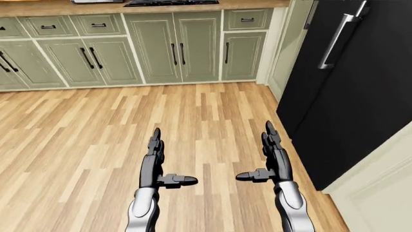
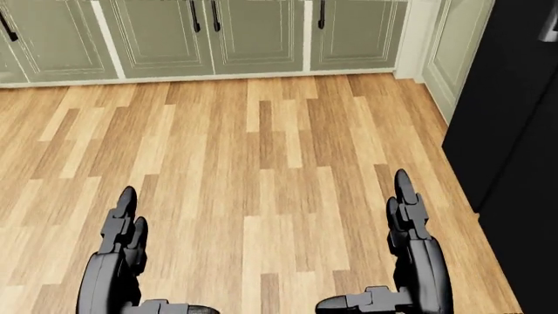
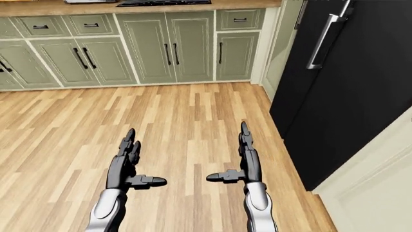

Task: Navigate to the hood.

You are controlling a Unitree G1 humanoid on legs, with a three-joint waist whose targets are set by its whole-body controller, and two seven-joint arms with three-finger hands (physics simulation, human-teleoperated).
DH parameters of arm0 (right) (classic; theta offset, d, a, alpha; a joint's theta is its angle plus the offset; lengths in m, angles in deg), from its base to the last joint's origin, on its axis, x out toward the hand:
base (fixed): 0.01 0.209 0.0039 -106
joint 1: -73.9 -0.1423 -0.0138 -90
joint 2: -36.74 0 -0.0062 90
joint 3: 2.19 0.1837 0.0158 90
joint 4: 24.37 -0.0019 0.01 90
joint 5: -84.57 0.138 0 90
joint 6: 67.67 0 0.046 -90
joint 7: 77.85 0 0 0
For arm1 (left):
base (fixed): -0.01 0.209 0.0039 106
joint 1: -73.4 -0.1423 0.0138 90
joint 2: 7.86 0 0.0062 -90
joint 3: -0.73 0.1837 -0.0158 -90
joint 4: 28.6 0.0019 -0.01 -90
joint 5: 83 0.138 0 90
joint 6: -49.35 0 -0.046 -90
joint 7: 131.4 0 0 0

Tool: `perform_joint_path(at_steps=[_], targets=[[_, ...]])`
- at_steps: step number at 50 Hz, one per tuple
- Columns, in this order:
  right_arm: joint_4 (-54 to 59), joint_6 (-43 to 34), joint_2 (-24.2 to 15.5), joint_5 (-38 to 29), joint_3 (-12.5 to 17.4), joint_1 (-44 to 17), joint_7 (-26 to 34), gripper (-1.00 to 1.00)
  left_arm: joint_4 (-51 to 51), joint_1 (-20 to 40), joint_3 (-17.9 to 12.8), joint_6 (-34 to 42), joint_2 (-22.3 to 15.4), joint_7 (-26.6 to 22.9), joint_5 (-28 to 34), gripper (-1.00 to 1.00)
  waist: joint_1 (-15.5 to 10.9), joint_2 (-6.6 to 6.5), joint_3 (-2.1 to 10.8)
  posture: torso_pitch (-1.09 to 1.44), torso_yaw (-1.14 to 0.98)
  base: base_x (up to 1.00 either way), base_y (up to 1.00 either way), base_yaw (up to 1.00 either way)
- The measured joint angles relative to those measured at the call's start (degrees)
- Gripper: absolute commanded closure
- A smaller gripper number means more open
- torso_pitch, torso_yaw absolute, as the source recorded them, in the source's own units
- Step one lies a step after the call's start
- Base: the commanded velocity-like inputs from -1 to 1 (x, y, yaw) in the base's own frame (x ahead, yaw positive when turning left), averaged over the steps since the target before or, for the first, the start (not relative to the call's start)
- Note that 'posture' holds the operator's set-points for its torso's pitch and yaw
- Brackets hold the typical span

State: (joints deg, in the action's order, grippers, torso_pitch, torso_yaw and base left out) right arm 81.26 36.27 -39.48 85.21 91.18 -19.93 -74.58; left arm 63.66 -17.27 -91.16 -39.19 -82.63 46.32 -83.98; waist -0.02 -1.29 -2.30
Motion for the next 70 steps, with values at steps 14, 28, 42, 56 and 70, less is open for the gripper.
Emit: perform_joint_path(at_steps=[14, 28, 42, 56, 70], targets=[[0.7, -1.0, -0.1, -0.3, 0.2, -0.1, -0.4, -1.0, 1.4, -0.5, 0.2, 0.8, 0.0, 0.1, 0.0, -1.0, 0.3, 1.52, 0.4, 0.0, 0.0, 0.0, 0.05, 0.09], [0.6, 0.2, -0.3, -0.5, 0.3, -0.4, -0.9, -1.0, 0.0, -0.1, 0.4, -0.1, 0.1, -0.2, 0.0, -1.0, 1.0, -3.41, 0.93, 0.0, 0.0, 0.0, 0.45, 0.0], [-0.5, -0.2, 0.2, -0.4, -0.3, -0.1, -0.5, -1.0, 0.4, -0.2, -0.2, 0.1, -0.2, 0.1, 0.0, -1.0, 0.1, 2.75, 0.07, 0.0, 0.0, 0.0, 0.42, 0.0], [0.4, 0.1, 0.3, -1.2, -0.8, -0.1, 0.0, -1.0, 0.2, -0.3, -0.6, 0.1, -0.4, 0.3, 0.0, -1.0, -0.6, 0.89, -0.65, 0.0, 0.0, 0.23, 0.0, 0.0], [0.9, -0.7, -0.2, -1.3, 0.3, 0.8, -0.5, -1.0, 1.2, -0.7, 0.7, 0.6, 0.2, -0.2, 0.0, -1.0, 0.5, 4.7, -0.24, 0.0, 0.0, 0.43, 0.1, 0.0]])
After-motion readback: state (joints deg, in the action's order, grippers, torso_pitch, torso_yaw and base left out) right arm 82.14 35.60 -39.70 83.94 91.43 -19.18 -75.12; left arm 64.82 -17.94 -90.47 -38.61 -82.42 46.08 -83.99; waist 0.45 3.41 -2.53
